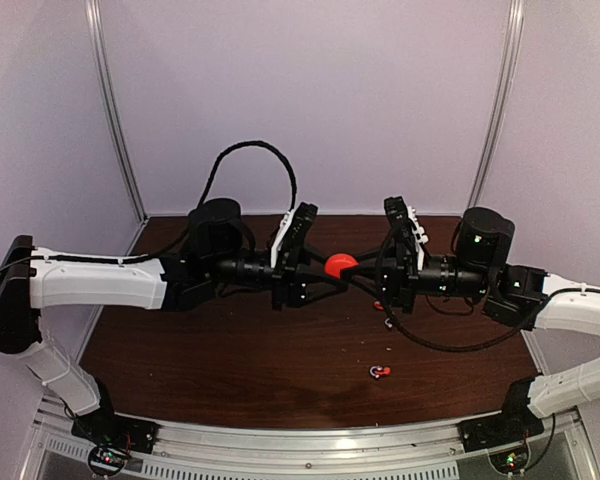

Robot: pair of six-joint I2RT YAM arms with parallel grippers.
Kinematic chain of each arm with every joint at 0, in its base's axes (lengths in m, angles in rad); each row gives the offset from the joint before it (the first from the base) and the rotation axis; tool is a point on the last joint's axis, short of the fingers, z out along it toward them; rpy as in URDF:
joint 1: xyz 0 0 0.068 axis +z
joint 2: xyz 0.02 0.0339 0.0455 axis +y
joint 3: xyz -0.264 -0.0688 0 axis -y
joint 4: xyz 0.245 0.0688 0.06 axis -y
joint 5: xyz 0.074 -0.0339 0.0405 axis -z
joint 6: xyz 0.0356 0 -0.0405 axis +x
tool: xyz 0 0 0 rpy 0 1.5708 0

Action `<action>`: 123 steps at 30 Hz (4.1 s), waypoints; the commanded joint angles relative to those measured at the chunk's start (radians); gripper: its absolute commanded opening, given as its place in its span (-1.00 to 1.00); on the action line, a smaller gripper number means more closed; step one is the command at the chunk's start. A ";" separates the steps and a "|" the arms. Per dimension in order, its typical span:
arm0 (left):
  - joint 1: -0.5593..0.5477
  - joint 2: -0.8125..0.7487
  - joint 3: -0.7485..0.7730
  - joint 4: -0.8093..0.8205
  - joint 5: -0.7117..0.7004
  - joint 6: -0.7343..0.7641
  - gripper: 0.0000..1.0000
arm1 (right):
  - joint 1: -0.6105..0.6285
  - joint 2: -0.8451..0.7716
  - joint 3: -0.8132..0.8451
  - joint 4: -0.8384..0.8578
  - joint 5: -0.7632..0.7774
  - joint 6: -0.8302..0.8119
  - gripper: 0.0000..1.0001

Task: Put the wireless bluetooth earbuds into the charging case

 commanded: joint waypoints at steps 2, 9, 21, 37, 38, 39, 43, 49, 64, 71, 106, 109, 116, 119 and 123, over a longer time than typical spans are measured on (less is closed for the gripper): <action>-0.010 0.019 -0.002 0.072 0.014 -0.019 -0.40 | -0.003 -0.014 -0.022 0.057 0.026 0.021 -0.69; -0.010 0.019 -0.007 0.070 0.021 -0.003 -0.57 | -0.003 -0.023 -0.022 0.059 0.028 0.020 -0.69; -0.010 -0.033 -0.052 0.034 0.029 0.072 -0.85 | -0.003 -0.033 -0.048 0.084 -0.030 0.019 0.01; -0.021 -0.070 -0.120 0.118 0.043 0.091 -0.87 | -0.004 0.016 -0.004 0.025 0.064 0.015 0.15; -0.022 -0.073 -0.127 0.122 0.044 0.095 -0.87 | -0.005 0.013 -0.001 0.018 0.077 0.016 0.15; -0.023 -0.076 -0.131 0.123 0.044 0.100 -0.87 | -0.006 0.011 -0.001 0.018 0.082 0.018 0.15; -0.025 -0.081 -0.139 0.118 0.046 0.114 -0.88 | -0.011 0.005 0.002 0.031 0.083 0.033 0.16; -0.027 -0.087 -0.149 0.104 0.029 0.141 -0.87 | -0.022 0.018 0.001 0.032 0.095 0.041 0.16; -0.027 -0.067 -0.132 0.084 0.010 0.121 -0.87 | -0.037 -0.001 0.013 0.025 -0.019 -0.004 0.29; -0.026 -0.050 -0.103 0.066 0.017 0.109 -0.88 | -0.010 0.015 0.006 0.027 -0.073 -0.023 0.54; -0.031 -0.070 -0.126 0.072 0.051 0.162 -0.89 | -0.046 0.029 0.024 0.021 -0.017 0.047 0.75; -0.032 -0.070 -0.127 0.071 0.048 0.166 -0.89 | -0.051 0.020 0.027 0.021 -0.017 0.050 0.75; -0.030 -0.063 -0.127 0.060 0.045 0.178 -0.90 | -0.053 0.008 0.033 0.019 -0.022 0.054 0.74; -0.031 -0.064 -0.128 0.060 0.043 0.180 -0.90 | -0.054 0.006 0.033 0.010 -0.005 0.049 0.74; -0.031 -0.064 -0.126 0.058 0.039 0.174 -0.90 | -0.054 0.009 0.040 -0.015 0.005 0.024 0.73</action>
